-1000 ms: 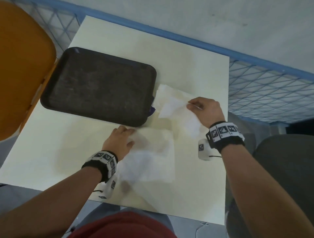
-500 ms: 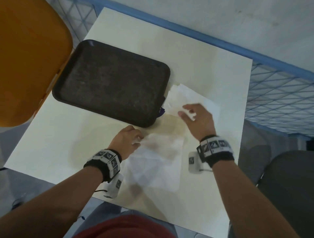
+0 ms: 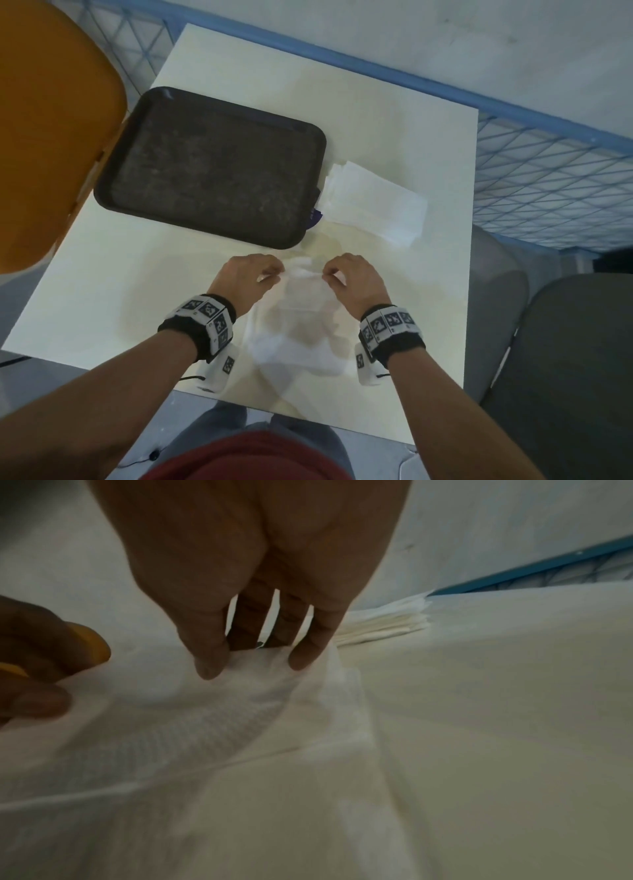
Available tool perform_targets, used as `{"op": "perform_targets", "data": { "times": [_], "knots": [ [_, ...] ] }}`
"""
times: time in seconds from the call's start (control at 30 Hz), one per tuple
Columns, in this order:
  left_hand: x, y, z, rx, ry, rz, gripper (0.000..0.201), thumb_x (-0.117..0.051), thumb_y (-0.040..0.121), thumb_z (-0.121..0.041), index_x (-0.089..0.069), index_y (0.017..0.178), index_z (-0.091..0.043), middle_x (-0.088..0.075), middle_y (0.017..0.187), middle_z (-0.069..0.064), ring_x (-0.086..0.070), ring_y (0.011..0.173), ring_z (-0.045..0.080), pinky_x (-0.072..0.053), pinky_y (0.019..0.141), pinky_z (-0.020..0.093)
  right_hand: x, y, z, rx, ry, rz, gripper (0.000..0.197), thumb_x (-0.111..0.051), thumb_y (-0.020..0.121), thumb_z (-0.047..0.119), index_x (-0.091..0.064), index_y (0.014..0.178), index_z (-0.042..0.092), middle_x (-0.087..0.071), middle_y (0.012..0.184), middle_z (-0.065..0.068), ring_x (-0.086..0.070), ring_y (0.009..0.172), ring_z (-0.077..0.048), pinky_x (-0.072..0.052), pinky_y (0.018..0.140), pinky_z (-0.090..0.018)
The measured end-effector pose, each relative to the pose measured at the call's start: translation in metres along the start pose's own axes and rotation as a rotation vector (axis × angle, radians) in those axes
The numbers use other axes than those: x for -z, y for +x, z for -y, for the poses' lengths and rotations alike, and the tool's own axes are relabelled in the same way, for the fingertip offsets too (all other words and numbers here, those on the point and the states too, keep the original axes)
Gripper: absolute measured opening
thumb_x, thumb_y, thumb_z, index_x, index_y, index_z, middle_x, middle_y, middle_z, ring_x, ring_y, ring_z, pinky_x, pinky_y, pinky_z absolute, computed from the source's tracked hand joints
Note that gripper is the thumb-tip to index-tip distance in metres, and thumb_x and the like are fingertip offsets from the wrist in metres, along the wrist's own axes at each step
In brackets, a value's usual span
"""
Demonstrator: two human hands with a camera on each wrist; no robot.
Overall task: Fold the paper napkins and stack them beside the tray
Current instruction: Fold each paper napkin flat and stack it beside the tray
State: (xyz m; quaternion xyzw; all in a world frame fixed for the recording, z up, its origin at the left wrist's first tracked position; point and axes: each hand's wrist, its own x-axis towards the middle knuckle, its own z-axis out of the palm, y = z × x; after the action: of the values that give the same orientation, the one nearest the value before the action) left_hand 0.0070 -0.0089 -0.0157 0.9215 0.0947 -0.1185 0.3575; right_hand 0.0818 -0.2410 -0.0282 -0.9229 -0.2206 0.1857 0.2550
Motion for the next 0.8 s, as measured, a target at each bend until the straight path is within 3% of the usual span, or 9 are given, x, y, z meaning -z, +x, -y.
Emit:
{"op": "perform_targets", "data": {
  "times": [0.17, 0.3, 0.37, 0.43, 0.5, 0.53, 0.63, 0.7, 0.8],
  "knots": [
    [0.002, -0.005, -0.003, -0.137, 0.051, -0.124, 0.006, -0.073, 0.085, -0.023, -0.070, 0.084, -0.028, -0.063, 0.111, -0.009, -0.057, 0.101, 0.015, -0.052, 0.086, 0.034, 0.004, -0.011, 0.004, 0.086, -0.087, -0.178, 0.007, -0.076, 0.084, 0.023, -0.069, 0.086, 0.026, -0.061, 0.130, 0.004, -0.046, 0.127, -0.024, -0.047, 0.090, -0.042],
    [0.015, -0.014, -0.020, -0.239, -0.087, -0.064, 0.005, -0.064, 0.093, -0.021, -0.061, 0.096, -0.025, -0.061, 0.114, -0.016, -0.059, 0.107, 0.009, -0.051, 0.092, 0.032, 0.013, -0.022, 0.007, 0.069, -0.004, -0.116, 0.024, -0.076, 0.084, 0.036, -0.062, 0.103, 0.031, -0.059, 0.134, 0.011, -0.051, 0.127, -0.019, -0.041, 0.105, -0.047],
    [0.025, -0.021, -0.033, -0.206, -0.262, 0.026, 0.007, -0.058, 0.097, -0.025, -0.053, 0.097, -0.030, -0.065, 0.110, -0.020, -0.063, 0.102, 0.000, -0.050, 0.088, 0.023, 0.025, -0.030, 0.011, -0.073, 0.164, 0.020, 0.050, -0.080, 0.080, 0.045, -0.053, 0.121, 0.037, -0.059, 0.127, 0.019, -0.054, 0.117, -0.008, -0.041, 0.103, -0.029],
    [0.032, -0.025, -0.042, -0.113, -0.394, 0.000, 0.012, -0.058, 0.097, -0.026, -0.048, 0.093, -0.032, -0.068, 0.095, -0.017, -0.064, 0.087, -0.001, -0.048, 0.078, 0.021, 0.034, -0.038, 0.011, -0.196, 0.266, 0.092, 0.053, -0.081, 0.080, 0.046, -0.055, 0.127, 0.038, -0.062, 0.119, 0.022, -0.057, 0.104, -0.003, -0.041, 0.084, -0.013],
    [0.033, -0.025, -0.045, -0.016, -0.540, -0.091, 0.012, -0.062, 0.095, -0.028, -0.051, 0.097, -0.031, -0.068, 0.087, -0.011, -0.063, 0.079, 0.004, -0.047, 0.075, 0.025, 0.036, -0.046, 0.006, -0.231, 0.295, 0.056, 0.032, -0.076, 0.086, 0.047, -0.067, 0.113, 0.033, -0.070, 0.106, 0.017, -0.063, 0.092, -0.009, -0.044, 0.073, -0.018],
    [0.033, -0.025, -0.043, 0.058, -0.627, -0.100, 0.020, -0.066, 0.091, -0.034, -0.052, 0.105, -0.032, -0.069, 0.095, -0.012, -0.064, 0.085, 0.003, -0.047, 0.079, 0.026, 0.039, -0.049, 0.007, -0.246, 0.352, 0.024, 0.022, -0.074, 0.088, 0.045, -0.070, 0.105, 0.031, -0.072, 0.099, 0.015, -0.065, 0.089, -0.009, -0.046, 0.074, -0.023],
    [0.034, -0.024, -0.030, 0.193, -0.740, 0.063, 0.070, -0.080, 0.073, -0.053, -0.047, 0.133, -0.039, -0.069, 0.119, -0.008, -0.065, 0.110, 0.009, -0.051, 0.094, 0.036, 0.037, -0.057, 0.002, -0.433, 0.670, -0.074, 0.020, -0.082, 0.082, 0.036, -0.071, 0.097, 0.029, -0.074, 0.096, 0.010, -0.069, 0.093, -0.009, -0.054, 0.088, -0.033],
    [0.032, -0.028, -0.025, 0.143, -0.706, 0.180, 0.053, -0.080, 0.080, -0.036, -0.058, 0.129, -0.034, -0.073, 0.114, -0.004, -0.070, 0.105, 0.016, -0.055, 0.094, 0.048, 0.037, -0.063, 0.000, -0.527, 0.800, -0.135, 0.045, -0.091, 0.070, 0.042, -0.072, 0.106, 0.022, -0.078, 0.097, 0.001, -0.073, 0.095, -0.018, -0.057, 0.093, -0.043],
    [0.031, -0.032, -0.028, 0.146, -0.727, 0.162, 0.019, -0.067, 0.093, -0.018, -0.073, 0.110, -0.024, -0.077, 0.102, 0.004, -0.074, 0.092, 0.025, -0.056, 0.090, 0.055, 0.042, -0.072, 0.001, -0.442, 0.785, -0.162, 0.037, -0.091, 0.073, 0.031, -0.076, 0.103, 0.017, -0.079, 0.093, -0.004, -0.076, 0.088, -0.024, -0.062, 0.081, -0.047]
  ]
}}
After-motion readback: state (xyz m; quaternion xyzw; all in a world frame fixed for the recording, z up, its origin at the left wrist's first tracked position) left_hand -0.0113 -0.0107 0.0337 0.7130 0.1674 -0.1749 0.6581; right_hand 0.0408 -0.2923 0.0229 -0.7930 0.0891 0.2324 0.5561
